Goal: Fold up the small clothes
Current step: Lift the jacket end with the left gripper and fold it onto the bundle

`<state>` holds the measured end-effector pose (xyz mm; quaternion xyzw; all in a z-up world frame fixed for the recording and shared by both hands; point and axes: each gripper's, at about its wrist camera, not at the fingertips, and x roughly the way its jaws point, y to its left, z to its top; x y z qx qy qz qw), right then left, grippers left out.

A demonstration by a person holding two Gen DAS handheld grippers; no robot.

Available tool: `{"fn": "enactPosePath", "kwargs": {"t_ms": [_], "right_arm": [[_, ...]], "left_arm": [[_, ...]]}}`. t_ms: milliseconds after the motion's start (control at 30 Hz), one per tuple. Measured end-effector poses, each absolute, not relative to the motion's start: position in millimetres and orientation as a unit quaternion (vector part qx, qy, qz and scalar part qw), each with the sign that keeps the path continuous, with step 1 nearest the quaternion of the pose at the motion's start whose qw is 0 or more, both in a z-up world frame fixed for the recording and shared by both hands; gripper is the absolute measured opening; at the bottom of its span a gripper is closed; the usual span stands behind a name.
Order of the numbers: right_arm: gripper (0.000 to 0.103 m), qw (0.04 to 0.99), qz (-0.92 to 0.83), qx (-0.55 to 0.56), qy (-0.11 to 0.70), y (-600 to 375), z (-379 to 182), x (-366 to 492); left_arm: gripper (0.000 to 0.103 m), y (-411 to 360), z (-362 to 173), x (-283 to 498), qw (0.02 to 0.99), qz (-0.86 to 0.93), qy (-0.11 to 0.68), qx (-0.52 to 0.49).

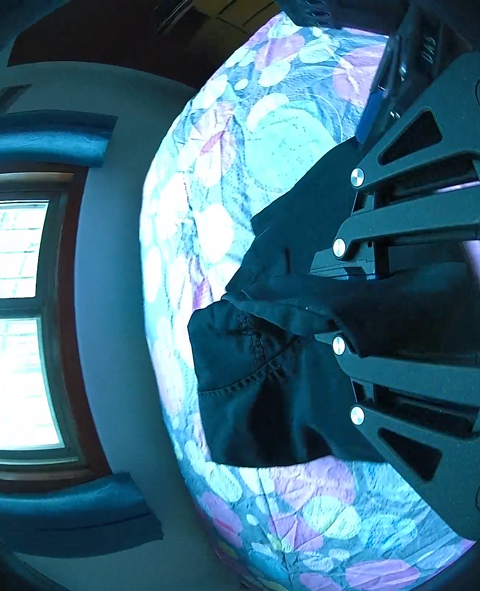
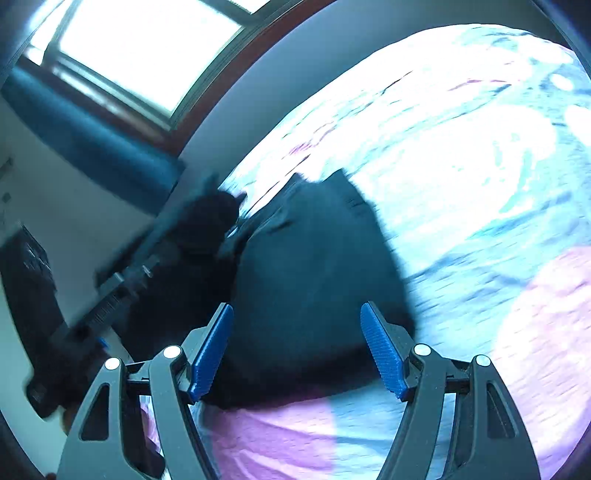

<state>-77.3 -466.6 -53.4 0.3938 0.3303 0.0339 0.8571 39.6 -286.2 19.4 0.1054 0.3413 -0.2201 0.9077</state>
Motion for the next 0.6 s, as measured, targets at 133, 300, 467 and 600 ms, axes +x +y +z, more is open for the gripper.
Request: {"fn": "enactPosePath", "kwargs": {"t_ms": [133,300,467,600], "right_arm": [[0.071,0.852,0.012,0.413,0.321,-491,-58,-87],[0.071,0.851,0.002,0.421,0.315,-499,-59,-84],[0.07,0.852,0.004,0.422,0.309,-505,-54,-88],[0.07,0.855,0.014,0.418,0.306,-500,-45,-90]], "left_arm": [[0.01,-314,-20,32,0.898,-0.218,0.353,0.144],[0.015,-321,-36,28,0.897,-0.221,0.343,0.169],[0.058,-310,-16,2,0.907,-0.246,0.304,0.16],[0.065,-296,0,-29,0.918,-0.252,0.259,0.161]]}}
